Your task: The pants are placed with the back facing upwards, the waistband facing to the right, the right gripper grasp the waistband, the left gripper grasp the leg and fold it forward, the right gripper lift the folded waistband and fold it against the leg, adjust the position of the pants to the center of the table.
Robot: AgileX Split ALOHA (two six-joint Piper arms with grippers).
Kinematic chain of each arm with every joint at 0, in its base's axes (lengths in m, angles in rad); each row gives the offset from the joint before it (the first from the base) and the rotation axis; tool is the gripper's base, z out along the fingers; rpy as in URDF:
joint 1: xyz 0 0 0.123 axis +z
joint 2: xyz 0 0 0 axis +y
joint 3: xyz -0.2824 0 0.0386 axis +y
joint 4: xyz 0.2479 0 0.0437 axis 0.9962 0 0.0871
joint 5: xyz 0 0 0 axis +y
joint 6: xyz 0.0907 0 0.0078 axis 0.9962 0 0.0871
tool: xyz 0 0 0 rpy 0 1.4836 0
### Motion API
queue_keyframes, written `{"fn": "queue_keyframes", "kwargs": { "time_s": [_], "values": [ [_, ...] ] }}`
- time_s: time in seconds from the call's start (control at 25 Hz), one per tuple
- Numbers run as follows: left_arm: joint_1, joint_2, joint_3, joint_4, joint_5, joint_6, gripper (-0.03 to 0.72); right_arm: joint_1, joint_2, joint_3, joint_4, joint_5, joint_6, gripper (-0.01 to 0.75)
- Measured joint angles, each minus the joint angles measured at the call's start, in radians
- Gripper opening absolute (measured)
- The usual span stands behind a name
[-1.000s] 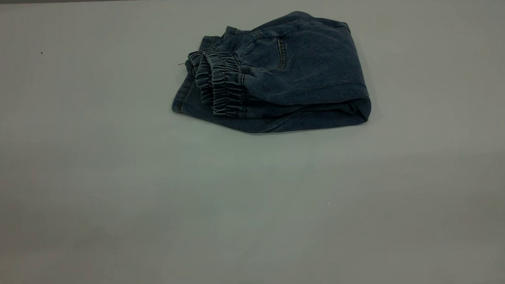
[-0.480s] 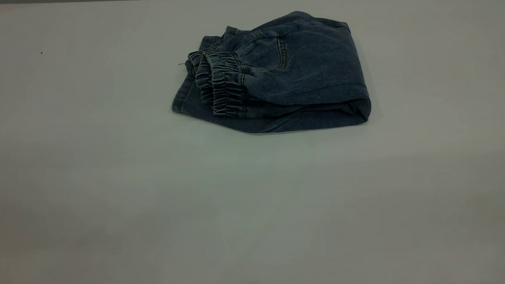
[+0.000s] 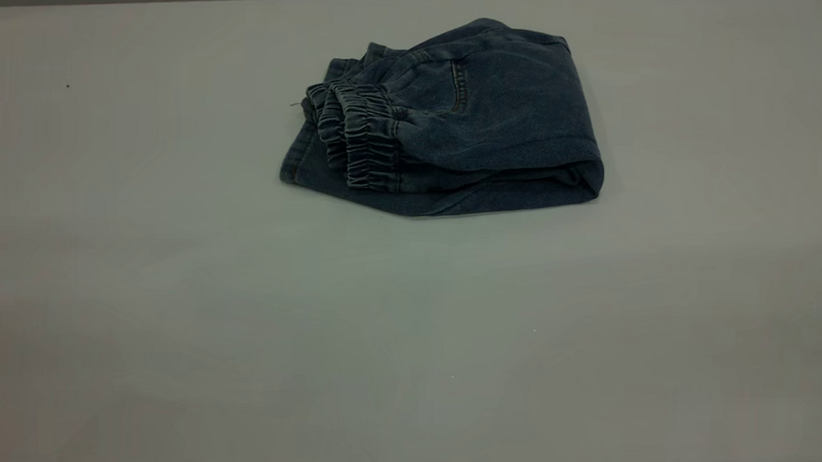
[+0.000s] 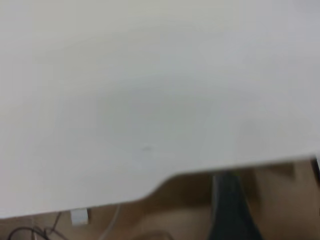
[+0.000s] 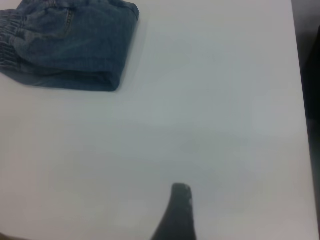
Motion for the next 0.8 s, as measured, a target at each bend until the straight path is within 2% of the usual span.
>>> {"fn": "queue_keyframes", "kwargs": {
  "time_s": [0.08, 0.16, 0.8],
  "values": [
    [0.052, -0.062, 0.000, 0.000, 0.001, 0.006, 0.379, 0.000, 0.000, 0.000, 0.000, -0.001, 0.000, 0.583],
    [0.071, -0.119, 0.000, 0.000, 0.005, 0.006, 0.379, 0.000, 0.000, 0.000, 0.000, -0.001, 0.000, 0.583],
    [0.071, -0.159, 0.000, -0.006, 0.021, 0.006, 0.379, -0.009, 0.000, 0.000, 0.001, -0.002, 0.000, 0.583]
  ]
}}
